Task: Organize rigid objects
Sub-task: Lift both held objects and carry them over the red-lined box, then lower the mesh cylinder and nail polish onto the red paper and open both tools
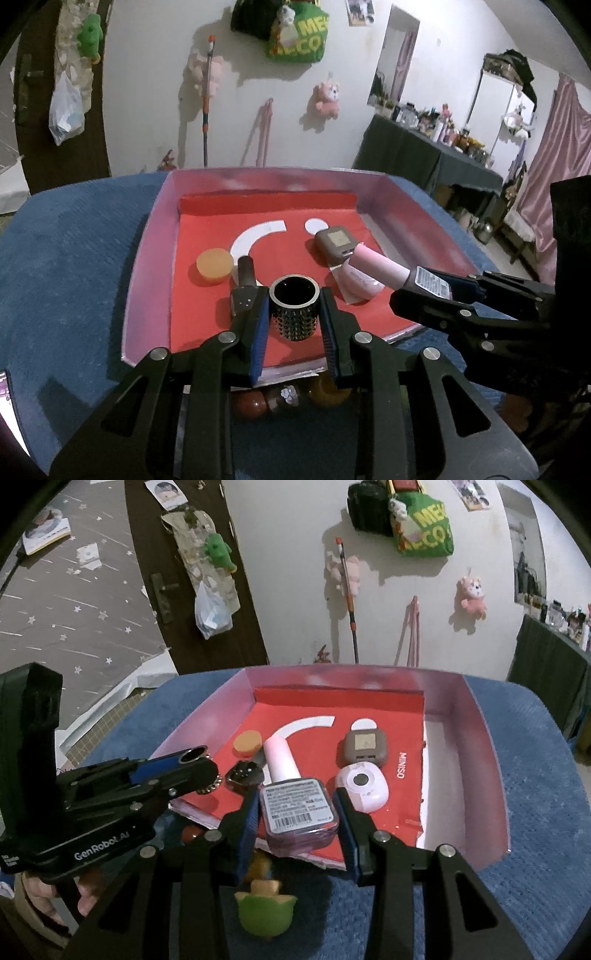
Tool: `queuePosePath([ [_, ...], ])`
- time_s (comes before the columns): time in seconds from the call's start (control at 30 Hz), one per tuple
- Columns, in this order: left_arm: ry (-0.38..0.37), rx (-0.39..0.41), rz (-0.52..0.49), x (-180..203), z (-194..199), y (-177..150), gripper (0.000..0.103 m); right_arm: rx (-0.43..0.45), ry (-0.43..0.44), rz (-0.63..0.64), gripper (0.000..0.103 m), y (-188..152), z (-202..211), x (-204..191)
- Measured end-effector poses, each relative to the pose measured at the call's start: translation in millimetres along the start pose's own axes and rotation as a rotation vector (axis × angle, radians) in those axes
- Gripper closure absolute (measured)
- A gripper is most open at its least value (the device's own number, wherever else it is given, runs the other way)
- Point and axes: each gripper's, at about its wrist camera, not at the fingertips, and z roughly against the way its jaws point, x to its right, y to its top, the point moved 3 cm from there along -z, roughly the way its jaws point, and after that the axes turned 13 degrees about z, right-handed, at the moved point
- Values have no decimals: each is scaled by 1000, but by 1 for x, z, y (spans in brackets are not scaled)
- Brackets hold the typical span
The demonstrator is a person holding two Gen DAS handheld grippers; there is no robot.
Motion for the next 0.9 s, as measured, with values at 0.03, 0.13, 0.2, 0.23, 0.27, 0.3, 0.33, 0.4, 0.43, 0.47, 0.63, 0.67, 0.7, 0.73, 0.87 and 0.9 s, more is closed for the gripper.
queuePosePath([
  [0.03,-1,-15,4,-1,-4,0,79,-9,4,-4,61,0,-4,1],
  [0.13,-7,-51,13,-3,-13,0,79,-51,28,-21,61,-2,-17,6],
  [0.2,-5,-77,15,-5,-20,-1,79,-81,47,-33,61,-4,-26,9],
  [0.23,-4,-88,17,-6,-22,-2,79,-94,56,-38,61,-5,-30,9],
  [0.27,-3,-108,22,-8,-26,-3,79,-106,67,-42,61,-6,-33,10],
  [0.3,-3,-126,29,-10,-30,-3,79,-117,77,-48,61,-7,-37,10],
  [0.33,-4,-145,37,-12,-33,-4,79,-128,89,-57,61,-8,-41,11],
  [0.4,0,-169,53,-18,-40,-5,79,-150,116,-81,61,-9,-49,13],
  [0.43,5,-178,60,-21,-43,-5,79,-161,123,-90,61,-10,-53,14],
  [0.47,6,-182,63,-23,-44,-5,79,-168,123,-93,61,-10,-55,15],
  [0.63,13,-187,76,-30,-50,-2,79,-201,119,-101,61,-11,-69,17],
  [0.67,16,-188,76,-30,-51,-2,79,-204,117,-101,61,-11,-70,18],
  [0.7,22,-187,79,-31,-53,-2,79,-208,112,-101,61,-13,-72,19],
  [0.73,27,-186,80,-32,-55,-1,79,-207,104,-100,61,-13,-73,20],
  [0.87,46,-168,80,-34,-60,3,79,-194,26,-78,61,-8,-76,25],
  [0.9,51,-162,78,-33,-62,3,79,-192,9,-76,61,-8,-77,28],
])
